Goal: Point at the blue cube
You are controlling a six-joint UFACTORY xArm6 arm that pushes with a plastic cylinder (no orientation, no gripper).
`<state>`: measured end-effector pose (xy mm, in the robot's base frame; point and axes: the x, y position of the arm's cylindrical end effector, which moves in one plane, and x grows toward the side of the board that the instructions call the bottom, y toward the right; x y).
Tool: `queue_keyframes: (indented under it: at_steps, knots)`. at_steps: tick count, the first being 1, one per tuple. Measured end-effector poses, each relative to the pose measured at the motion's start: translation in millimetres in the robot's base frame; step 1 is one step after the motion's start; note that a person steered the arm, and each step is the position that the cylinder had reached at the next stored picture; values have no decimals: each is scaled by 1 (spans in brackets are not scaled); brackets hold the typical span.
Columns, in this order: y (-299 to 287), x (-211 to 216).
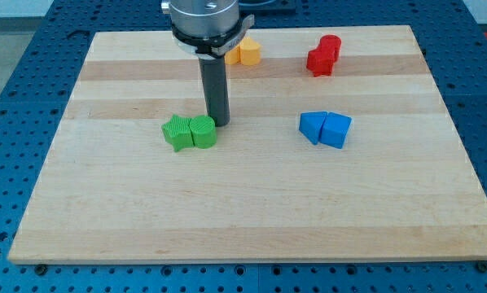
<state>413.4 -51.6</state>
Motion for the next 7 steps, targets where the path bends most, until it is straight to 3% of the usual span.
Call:
queue_keyframes:
  at_steps: [2,4,6,7]
  knots:
    - [143,-28]
    - [272,0]
    - [280,48]
    - [275,49]
